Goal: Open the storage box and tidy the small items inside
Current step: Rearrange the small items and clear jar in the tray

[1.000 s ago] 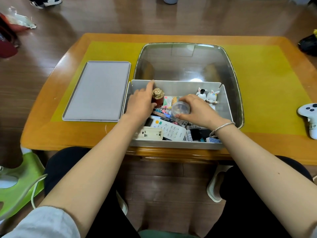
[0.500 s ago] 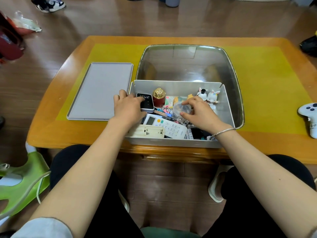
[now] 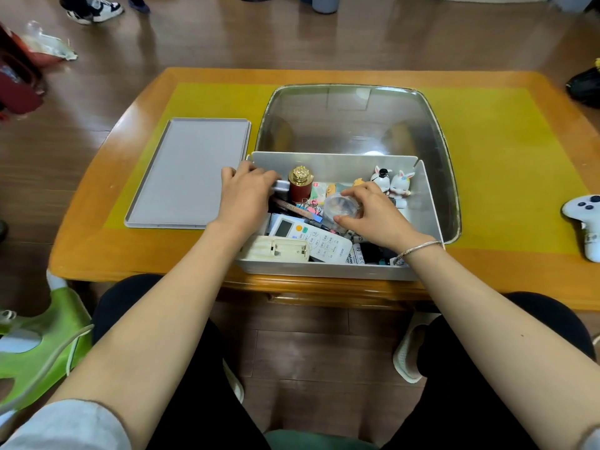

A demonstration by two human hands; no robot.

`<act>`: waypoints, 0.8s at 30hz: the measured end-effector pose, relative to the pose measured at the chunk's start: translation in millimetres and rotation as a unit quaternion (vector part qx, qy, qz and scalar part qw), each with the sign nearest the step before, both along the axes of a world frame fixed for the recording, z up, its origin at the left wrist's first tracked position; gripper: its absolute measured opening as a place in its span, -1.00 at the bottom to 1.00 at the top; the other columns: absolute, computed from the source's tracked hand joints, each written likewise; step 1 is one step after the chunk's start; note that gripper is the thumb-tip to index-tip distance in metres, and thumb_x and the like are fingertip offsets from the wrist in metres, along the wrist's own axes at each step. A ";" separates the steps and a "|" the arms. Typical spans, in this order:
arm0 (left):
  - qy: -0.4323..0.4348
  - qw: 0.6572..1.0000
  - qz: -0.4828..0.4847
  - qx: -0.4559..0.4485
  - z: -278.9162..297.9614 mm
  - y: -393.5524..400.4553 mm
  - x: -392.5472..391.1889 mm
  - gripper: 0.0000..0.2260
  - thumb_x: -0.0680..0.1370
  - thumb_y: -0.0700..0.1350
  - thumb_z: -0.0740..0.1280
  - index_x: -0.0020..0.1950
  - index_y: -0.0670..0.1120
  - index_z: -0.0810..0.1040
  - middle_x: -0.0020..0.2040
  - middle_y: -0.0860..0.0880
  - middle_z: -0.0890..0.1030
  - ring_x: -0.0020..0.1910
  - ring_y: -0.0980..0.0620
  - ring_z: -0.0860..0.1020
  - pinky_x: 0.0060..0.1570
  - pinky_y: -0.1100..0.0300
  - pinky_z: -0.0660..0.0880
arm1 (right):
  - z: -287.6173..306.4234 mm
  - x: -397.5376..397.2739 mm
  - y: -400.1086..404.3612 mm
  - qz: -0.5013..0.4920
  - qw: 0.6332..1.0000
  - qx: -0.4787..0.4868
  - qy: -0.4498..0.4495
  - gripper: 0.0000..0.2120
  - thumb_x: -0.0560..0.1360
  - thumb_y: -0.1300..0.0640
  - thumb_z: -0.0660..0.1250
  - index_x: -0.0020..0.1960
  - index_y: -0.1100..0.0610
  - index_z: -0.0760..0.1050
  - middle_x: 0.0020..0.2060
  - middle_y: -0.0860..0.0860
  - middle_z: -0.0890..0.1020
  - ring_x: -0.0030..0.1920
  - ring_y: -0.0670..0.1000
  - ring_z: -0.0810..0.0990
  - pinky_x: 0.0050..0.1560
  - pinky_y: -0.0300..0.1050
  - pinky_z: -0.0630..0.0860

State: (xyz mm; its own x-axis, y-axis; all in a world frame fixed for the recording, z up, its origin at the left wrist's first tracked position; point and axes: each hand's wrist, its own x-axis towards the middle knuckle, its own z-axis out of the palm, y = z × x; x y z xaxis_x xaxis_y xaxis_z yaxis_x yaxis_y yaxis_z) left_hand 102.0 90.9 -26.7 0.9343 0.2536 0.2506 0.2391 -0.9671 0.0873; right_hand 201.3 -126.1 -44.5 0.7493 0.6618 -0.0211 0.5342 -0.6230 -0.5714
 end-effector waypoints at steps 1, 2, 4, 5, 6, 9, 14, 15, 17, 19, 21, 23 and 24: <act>-0.010 1.000 0.005 -0.006 1.5 0.5 -0.5 -0.82 0.56 -0.25 0.25 0.10 -0.09 0.56 0.08 -0.07 0.63 0.16 -0.12 0.36 -0.11 0.07 0.08 | 0.9 0.4 1.1 -0.003 1.000 0.010 0.004 -0.50 0.44 -0.04 0.40 0.30 0.13 0.42 0.18 0.02 0.42 0.12 -0.08 0.42 0.14 -0.28 0.31; -0.018 1.000 0.010 -0.014 3.0 0.6 -1.4 -0.83 0.55 -0.28 0.24 0.08 -0.10 0.54 0.07 -0.08 0.63 0.16 -0.12 0.35 -0.11 0.07 0.09 | 2.1 1.0 2.2 -0.004 1.000 0.016 0.002 -0.53 0.44 -0.03 0.39 0.28 0.14 0.44 0.14 0.03 0.46 0.08 -0.08 0.44 0.12 -0.28 0.33; -0.048 0.998 0.027 -0.044 7.2 -0.8 -5.3 -0.83 0.55 -0.28 0.24 0.10 -0.12 0.54 0.07 -0.10 0.62 0.15 -0.13 0.33 -0.08 0.07 0.12 | 5.5 3.4 3.5 -0.001 1.000 0.018 -0.009 -0.60 0.46 -0.01 0.37 0.24 0.15 0.48 0.09 0.04 0.53 0.06 -0.04 0.51 0.09 -0.24 0.40; -0.071 0.995 0.038 -0.063 10.2 -2.4 -8.7 -0.82 0.56 -0.26 0.25 0.12 -0.12 0.55 0.06 -0.11 0.62 0.14 -0.13 0.33 -0.08 0.08 0.13 | 7.3 4.7 3.5 0.000 1.000 0.015 -0.013 -0.62 0.48 0.00 0.36 0.23 0.15 0.50 0.07 0.04 0.56 0.06 -0.01 0.53 0.09 -0.20 0.43; -0.100 0.991 0.049 -0.078 13.5 -4.5 -13.3 -0.83 0.56 -0.24 0.26 0.12 -0.12 0.56 0.04 -0.11 0.62 0.12 -0.14 0.33 -0.08 0.09 0.14 | 8.9 5.9 3.1 0.003 1.000 0.010 -0.020 -0.63 0.49 -0.01 0.34 0.23 0.14 0.50 0.07 0.03 0.56 0.06 -0.02 0.53 0.10 -0.19 0.43; -0.171 0.978 0.078 -0.095 24.2 -10.1 -25.8 -0.85 0.56 -0.19 0.29 0.10 -0.07 0.56 -0.04 -0.07 0.60 0.07 -0.12 0.34 -0.10 0.12 0.11 | 14.2 6.1 1.6 0.008 0.998 0.031 -0.053 -0.65 0.49 0.01 0.34 0.24 0.09 0.48 0.04 -0.05 0.48 0.01 -0.13 0.42 0.08 -0.24 0.34; -0.200 0.972 0.006 -0.122 41.6 -26.8 -23.0 -0.85 0.54 -0.14 0.34 0.08 0.06 0.53 -0.16 0.19 0.39 -0.04 0.10 0.26 -0.16 0.18 0.00 | 33.7 -1.8 -1.3 0.025 0.992 0.105 -0.066 -0.52 0.46 -0.03 0.38 0.34 -0.01 0.37 0.14 -0.09 0.48 0.03 -0.11 0.45 0.06 -0.23 0.39; -0.193 0.971 -0.014 -0.139 42.9 -33.2 -19.2 -0.85 0.54 -0.13 0.34 0.08 0.07 0.53 -0.17 0.21 0.38 -0.04 0.10 0.27 -0.16 0.20 0.01 | 38.1 -3.5 -2.9 0.035 0.991 0.110 -0.070 -0.48 0.45 -0.04 0.39 0.36 -0.03 0.35 0.17 -0.08 0.48 0.08 -0.10 0.45 0.09 -0.21 0.38; -0.160 0.967 -0.053 -0.190 41.0 -48.7 -11.2 -0.87 0.55 -0.12 0.33 0.05 0.08 0.51 -0.14 0.20 0.44 0.01 0.07 0.35 -0.08 0.20 0.06 | 45.6 -5.8 -8.0 0.056 0.989 0.104 -0.091 -0.50 0.44 -0.03 0.41 0.33 -0.01 0.37 0.17 -0.06 0.51 0.13 -0.07 0.45 0.13 -0.17 0.38; -0.126 0.956 -0.084 -0.252 35.5 -64.2 -5.0 -0.89 0.56 -0.10 0.32 0.03 0.10 0.49 -0.08 0.12 0.50 0.02 0.05 0.40 -0.06 0.20 0.17 | 50.4 -6.4 -15.6 0.069 0.987 0.083 -0.119 -0.69 0.46 0.02 0.39 0.18 0.06 0.49 0.00 -0.03 0.59 0.01 -0.02 0.50 0.03 -0.09 0.43; -0.113 0.942 -0.113 -0.296 30.7 -75.1 0.4 -0.89 0.55 -0.09 0.34 0.03 0.09 0.50 -0.08 0.11 0.50 -0.03 0.09 0.40 -0.13 0.26 0.25 | 52.9 -4.4 -26.9 0.065 0.987 0.068 -0.133 -0.85 0.49 0.06 0.35 0.03 0.07 0.53 -0.16 -0.05 0.60 -0.13 0.01 0.53 -0.09 -0.03 0.43; -0.105 0.916 -0.136 -0.361 27.1 -81.7 6.9 -0.87 0.53 -0.09 0.38 0.04 0.06 0.51 -0.11 0.15 0.51 -0.10 0.13 0.44 -0.17 0.29 0.39 | 50.9 -0.4 -41.2 0.045 0.986 0.050 -0.154 -0.87 0.50 0.04 0.34 0.01 0.04 0.53 -0.19 -0.06 0.61 -0.14 0.04 0.55 -0.06 0.00 0.41; -0.097 0.899 -0.134 -0.404 26.0 -83.7 10.3 -0.85 0.52 -0.10 0.39 0.05 0.06 0.49 -0.09 0.17 0.52 -0.13 0.16 0.48 -0.19 0.34 0.44 | 48.5 2.4 -49.1 0.029 0.986 0.040 -0.161 -0.86 0.50 0.02 0.33 0.03 0.03 0.53 -0.18 -0.06 0.62 -0.12 0.05 0.56 -0.01 0.04 0.42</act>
